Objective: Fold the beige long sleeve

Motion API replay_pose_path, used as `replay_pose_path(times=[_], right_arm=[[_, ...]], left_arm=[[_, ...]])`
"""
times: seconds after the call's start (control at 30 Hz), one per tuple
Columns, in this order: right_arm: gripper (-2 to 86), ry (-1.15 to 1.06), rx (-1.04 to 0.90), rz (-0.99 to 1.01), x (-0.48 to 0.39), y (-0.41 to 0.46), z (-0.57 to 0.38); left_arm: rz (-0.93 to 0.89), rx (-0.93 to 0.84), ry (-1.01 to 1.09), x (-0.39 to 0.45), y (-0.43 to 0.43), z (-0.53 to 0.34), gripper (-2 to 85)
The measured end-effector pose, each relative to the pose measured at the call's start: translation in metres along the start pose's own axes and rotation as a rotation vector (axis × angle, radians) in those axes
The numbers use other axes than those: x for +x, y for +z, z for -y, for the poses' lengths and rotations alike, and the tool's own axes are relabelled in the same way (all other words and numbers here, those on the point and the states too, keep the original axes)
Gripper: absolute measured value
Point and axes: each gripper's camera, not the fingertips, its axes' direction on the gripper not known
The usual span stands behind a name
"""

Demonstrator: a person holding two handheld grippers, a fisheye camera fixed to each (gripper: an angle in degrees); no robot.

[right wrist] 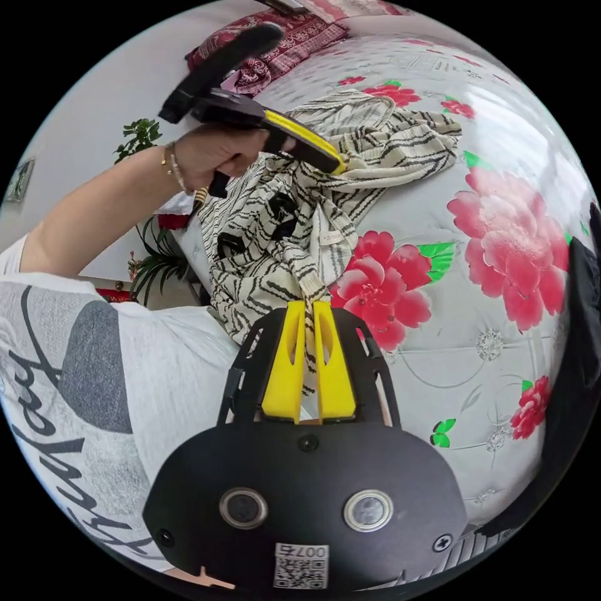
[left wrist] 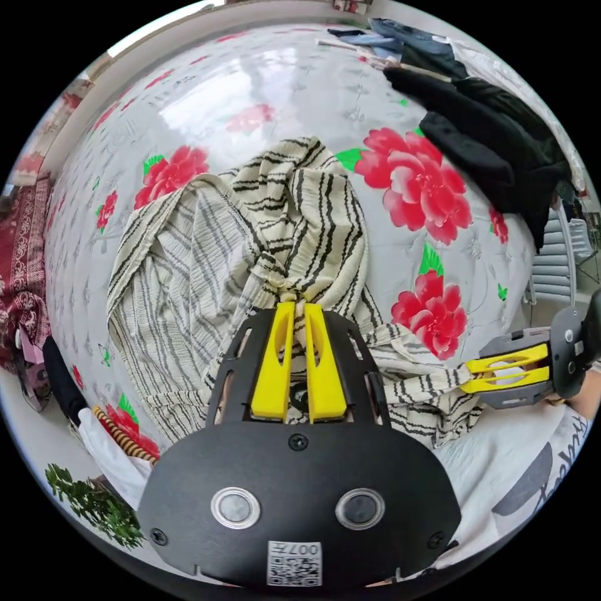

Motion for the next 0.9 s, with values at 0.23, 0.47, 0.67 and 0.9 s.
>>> replay_pose_path(times=[0.23, 0.47, 0.67, 0.9], right_arm=[[-0.1, 0.004, 0.242, -0.165, -0.029, -0.091, -0.070], [-0.2, -0.112, 0.566, -0.398, -0.083, -0.218, -0.139], [-0.3, -0.215, 0.902, -0.485, -0.138, -0.313, -0.217], [-0.3, -0.287, 1.263, -0.696, -0.208, -0.388, -0.320]], left_arm=[[-0.391, 0.452, -0.294, -0.069, -0.087, -0.103, -0.7], [-0.581, 1.001, -0.431, -0.076, -0.180, -0.279, -0.8], [-0.540, 1.301, -0.392, -0.033, -0.231, -0.384, -0.9], [-0.472, 1.652, -0.224, 0.012, -0.299, -0.456, -0.9]])
